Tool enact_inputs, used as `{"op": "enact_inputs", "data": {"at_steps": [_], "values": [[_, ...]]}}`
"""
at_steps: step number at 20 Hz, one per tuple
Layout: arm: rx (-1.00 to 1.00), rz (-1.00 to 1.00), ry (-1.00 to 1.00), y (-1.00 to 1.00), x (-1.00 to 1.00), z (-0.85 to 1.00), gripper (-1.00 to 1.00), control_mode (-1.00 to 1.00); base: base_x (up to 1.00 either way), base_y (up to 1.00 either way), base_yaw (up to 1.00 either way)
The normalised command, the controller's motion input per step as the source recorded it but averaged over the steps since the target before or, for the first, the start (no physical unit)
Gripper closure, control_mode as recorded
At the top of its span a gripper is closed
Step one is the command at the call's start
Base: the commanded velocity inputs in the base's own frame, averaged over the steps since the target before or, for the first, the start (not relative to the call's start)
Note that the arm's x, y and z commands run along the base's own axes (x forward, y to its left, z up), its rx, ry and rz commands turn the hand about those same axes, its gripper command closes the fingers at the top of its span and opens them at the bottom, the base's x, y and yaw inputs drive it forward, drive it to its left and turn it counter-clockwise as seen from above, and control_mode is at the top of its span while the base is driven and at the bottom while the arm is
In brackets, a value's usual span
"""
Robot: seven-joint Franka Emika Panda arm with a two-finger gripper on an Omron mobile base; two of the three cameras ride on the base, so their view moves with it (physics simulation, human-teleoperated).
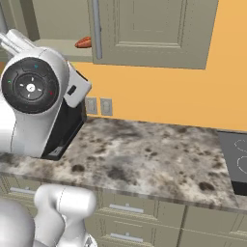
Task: The dining table condiment station is running low on shaker. Refill the condiment station by opening the cabinet and taking the shaker from the cabinet and placing it on the dining table.
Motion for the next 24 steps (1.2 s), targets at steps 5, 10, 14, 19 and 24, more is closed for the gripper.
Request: {"op": "enact_inputs", "data": {"at_steps": [5,10,14,19,24], "values": [[0.12,0.07,0.06,0.03,0.29,-0.05,-1.00,-1.00,0.00,0.00,0.00],[0.06,0.08,0.07,0.10,0.20,0.00,-1.00,-1.00,0.00,0.00,0.00],[0.00,0.07,0.07,0.21,0.14,-0.02,-1.00,-1.00,0.00,0.00,0.00],[0.01,0.07,0.07,0.23,0.12,-0.03,-1.00,-1.00,0.00,0.00,0.00],[0.03,0.05,0.05,0.35,0.08,-0.08,-1.00,-1.00,0.00,0.00,0.00]]}}
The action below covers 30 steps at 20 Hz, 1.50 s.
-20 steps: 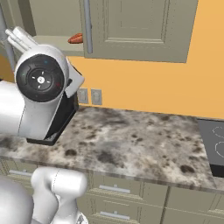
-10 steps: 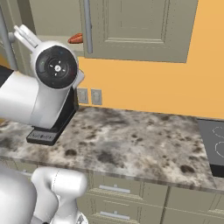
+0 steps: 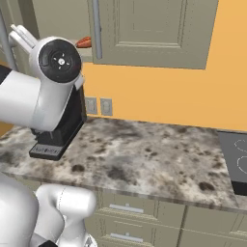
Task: The dining table condiment station is running low on shaker. Refill the condiment station by opening the cabinet and taking the shaker from the cabinet and placing it on the dining table.
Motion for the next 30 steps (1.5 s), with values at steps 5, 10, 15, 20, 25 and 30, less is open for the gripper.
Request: {"op": "enact_inputs", "data": {"at_steps": [5,10,15,20,25,30], "values": [[0.06,0.04,0.00,0.26,0.17,-0.15,-1.00,-1.00,0.00,0.00,0.00],[0.05,0.03,0.03,0.23,0.34,-0.07,-1.00,-1.00,0.00,0.00,0.00],[0.03,0.04,0.08,0.27,0.39,-0.01,-1.00,-1.00,0.00,0.00,0.00],[0.02,0.03,0.03,0.12,0.44,0.00,-1.00,-1.00,0.00,0.00,0.00],[0.03,0.00,0.00,0.00,0.58,0.00,-1.00,-1.00,0.00,0.00,0.00],[0.00,0.00,0.01,0.13,0.56,0.00,-1.00,-1.00,0.00,0.00,0.00]]}}
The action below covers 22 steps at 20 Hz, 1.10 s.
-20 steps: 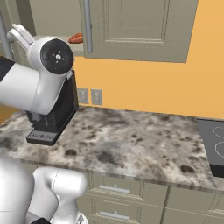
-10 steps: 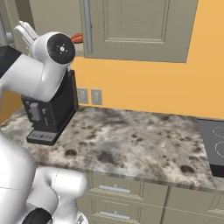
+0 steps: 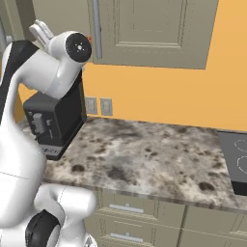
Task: The dining table condiment station is running low on shaker. Refill the condiment station by opening the cabinet and taking the shaker from the cabinet and placing it on the dining table.
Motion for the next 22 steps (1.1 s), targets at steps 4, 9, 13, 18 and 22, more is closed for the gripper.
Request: {"op": "enact_inputs", "data": {"at_steps": [4,9,13,18,22], "values": [[0.00,0.00,0.03,0.30,0.52,0.00,-1.00,-1.00,0.00,0.00,0.00],[0.00,0.00,0.03,0.28,0.49,0.00,-1.00,-1.00,0.00,0.00,0.00],[0.00,0.02,0.01,0.59,0.16,0.00,-1.00,-1.00,0.00,0.00,0.00],[0.02,0.13,0.01,0.61,-0.26,0.18,-1.00,-1.00,0.00,0.00,0.00],[0.09,0.23,0.00,0.37,-0.58,0.29,-1.00,-1.00,0.00,0.00,0.00]]}}
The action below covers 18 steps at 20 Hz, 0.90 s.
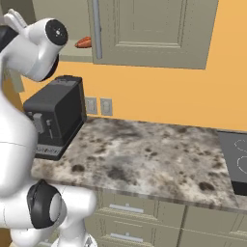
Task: The dining table condiment station is running low on shaker. Refill the condiment station by opening the cabinet and taking the shaker from the cabinet and placing it on the dining table.
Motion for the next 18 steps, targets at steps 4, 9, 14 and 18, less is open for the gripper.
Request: {"op": "enact_inputs", "data": {"at_steps": [4,9,14,18], "values": [[0.12,0.27,0.00,0.26,-0.63,0.37,-1.00,-1.00,0.00,0.00,0.00],[0.03,0.18,0.00,0.87,-0.19,0.16,-1.00,-1.00,0.00,0.00,0.00],[-0.01,0.02,-0.03,1.00,0.00,0.00,-1.00,-1.00,0.00,0.00,0.00],[0.00,-0.01,-0.08,1.00,0.00,0.00,-1.00,-1.00,0.00,0.00,0.00]]}}
